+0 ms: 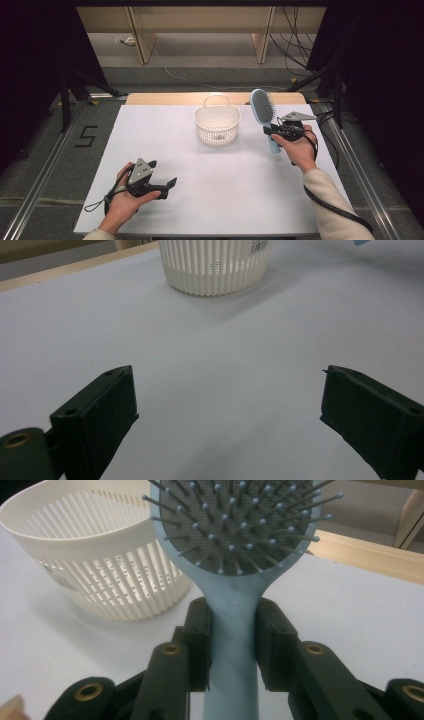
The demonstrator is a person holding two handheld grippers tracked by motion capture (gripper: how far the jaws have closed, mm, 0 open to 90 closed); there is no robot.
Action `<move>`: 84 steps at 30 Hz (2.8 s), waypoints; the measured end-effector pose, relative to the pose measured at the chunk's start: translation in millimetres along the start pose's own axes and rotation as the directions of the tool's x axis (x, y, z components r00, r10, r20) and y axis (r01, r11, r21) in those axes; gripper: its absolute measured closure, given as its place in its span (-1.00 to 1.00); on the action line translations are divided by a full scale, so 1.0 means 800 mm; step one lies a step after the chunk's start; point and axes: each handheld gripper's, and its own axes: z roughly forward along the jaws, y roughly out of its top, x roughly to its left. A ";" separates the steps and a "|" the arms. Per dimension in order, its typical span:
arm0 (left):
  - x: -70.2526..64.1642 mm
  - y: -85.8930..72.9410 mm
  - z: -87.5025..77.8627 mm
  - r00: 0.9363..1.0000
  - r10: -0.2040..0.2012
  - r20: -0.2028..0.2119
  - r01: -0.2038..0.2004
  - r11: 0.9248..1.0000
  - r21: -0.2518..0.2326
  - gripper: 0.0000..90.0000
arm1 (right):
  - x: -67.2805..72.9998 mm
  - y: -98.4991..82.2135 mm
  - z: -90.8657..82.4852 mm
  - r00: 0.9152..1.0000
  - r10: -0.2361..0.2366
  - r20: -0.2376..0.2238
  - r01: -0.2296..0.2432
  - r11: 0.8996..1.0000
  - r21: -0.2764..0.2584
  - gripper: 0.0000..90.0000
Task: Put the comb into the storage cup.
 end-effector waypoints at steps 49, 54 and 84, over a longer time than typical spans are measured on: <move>0.000 0.000 0.000 1.000 0.000 0.000 0.000 1.000 0.001 -0.84 | 0.005 0.015 -0.007 0.999 -0.001 0.035 0.006 0.992 -0.130 0.57; 0.000 0.000 0.000 1.000 0.000 0.000 0.000 1.000 0.000 -0.84 | 0.006 0.018 -0.009 0.999 0.001 0.038 0.004 0.990 -0.144 0.57; 0.000 0.000 0.000 1.000 0.000 0.001 0.000 1.000 -0.002 -0.84 | 0.013 0.035 -0.008 0.999 0.025 0.045 -0.015 0.977 -0.213 0.57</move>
